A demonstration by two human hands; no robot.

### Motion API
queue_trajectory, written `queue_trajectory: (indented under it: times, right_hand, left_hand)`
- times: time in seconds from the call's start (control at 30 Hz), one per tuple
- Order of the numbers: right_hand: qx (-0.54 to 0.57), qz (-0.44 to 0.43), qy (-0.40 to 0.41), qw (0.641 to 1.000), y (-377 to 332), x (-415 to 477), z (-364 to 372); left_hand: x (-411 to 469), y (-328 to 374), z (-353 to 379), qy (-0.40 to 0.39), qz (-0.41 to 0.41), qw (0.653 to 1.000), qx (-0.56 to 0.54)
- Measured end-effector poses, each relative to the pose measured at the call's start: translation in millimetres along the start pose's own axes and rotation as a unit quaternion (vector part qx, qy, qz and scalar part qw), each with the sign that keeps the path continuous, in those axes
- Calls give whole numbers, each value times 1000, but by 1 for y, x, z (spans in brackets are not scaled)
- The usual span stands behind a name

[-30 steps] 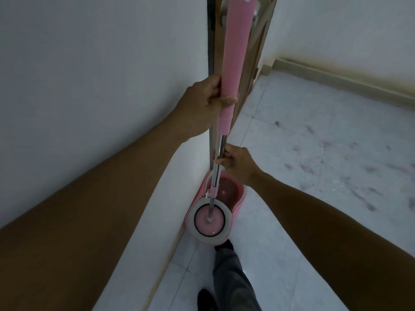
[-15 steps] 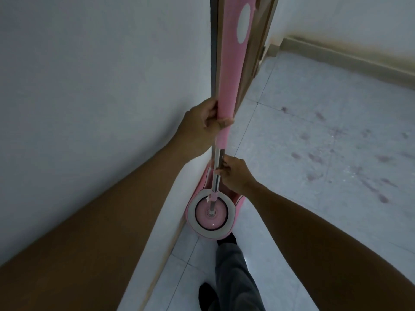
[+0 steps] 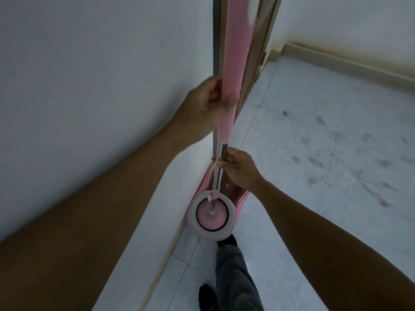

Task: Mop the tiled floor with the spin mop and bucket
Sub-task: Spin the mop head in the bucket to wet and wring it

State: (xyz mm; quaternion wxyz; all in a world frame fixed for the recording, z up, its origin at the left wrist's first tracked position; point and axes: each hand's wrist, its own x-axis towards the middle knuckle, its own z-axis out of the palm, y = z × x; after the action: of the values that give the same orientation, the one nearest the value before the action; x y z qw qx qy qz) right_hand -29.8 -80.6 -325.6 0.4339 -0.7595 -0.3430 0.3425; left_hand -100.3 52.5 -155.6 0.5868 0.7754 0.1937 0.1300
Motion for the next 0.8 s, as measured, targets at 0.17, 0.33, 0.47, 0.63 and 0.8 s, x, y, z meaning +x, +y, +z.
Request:
queue_trajectory:
  times: [0.17, 0.33, 0.47, 0.63, 0.8]
  right_hand:
    - [42, -57, -14, 997, -52, 2, -45]
    - [66, -104, -3, 992, -100, 3, -75]
    - [44, -141, 62, 987, -111, 4, -75]
    - [2, -105, 69, 992, -76, 1, -49]
    - [3, -100, 61, 993, -54, 8, -37]
  left_hand:
    - [21, 70, -16, 0, 70, 998, 1]
    - [31, 121, -36, 4, 114, 994, 2]
    - [35, 130, -39, 11, 100, 995, 7]
    - [31, 93, -23, 9, 51, 997, 48]
    - [33, 72, -20, 6, 37, 995, 87]
